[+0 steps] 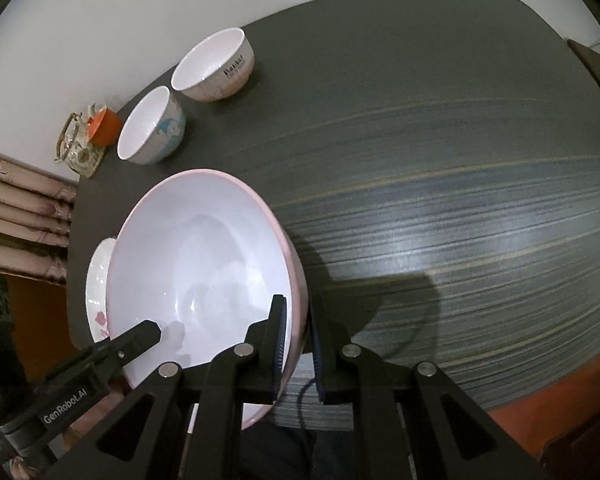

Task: Organize plates and bowls

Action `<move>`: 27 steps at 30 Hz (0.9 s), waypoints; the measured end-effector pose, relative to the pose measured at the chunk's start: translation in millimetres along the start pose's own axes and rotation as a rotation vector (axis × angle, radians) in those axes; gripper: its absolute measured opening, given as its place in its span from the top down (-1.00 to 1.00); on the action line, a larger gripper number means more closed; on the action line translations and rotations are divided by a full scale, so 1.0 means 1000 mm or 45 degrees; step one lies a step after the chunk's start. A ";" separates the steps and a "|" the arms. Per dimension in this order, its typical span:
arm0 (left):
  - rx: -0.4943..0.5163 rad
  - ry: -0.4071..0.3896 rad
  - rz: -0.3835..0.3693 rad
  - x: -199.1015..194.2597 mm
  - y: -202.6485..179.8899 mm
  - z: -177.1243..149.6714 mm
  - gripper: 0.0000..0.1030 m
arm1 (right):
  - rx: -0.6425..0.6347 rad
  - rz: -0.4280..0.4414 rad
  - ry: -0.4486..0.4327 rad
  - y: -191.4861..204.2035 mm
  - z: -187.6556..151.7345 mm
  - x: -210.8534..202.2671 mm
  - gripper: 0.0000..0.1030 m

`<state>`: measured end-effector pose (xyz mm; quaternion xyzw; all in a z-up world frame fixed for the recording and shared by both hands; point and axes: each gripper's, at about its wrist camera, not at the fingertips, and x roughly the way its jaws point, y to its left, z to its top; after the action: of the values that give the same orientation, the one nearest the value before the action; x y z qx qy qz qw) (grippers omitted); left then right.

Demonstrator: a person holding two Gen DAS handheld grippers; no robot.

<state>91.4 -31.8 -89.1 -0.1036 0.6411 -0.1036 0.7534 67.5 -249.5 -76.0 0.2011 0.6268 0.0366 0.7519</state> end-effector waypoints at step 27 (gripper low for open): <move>-0.006 0.045 0.015 0.020 0.005 -0.011 0.71 | 0.020 -0.015 0.019 -0.004 -0.013 0.014 0.71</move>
<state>84.2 -32.9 -110.9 -0.0999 0.6550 -0.0994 0.7424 57.2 -245.3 -92.2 0.2031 0.6338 0.0289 0.7458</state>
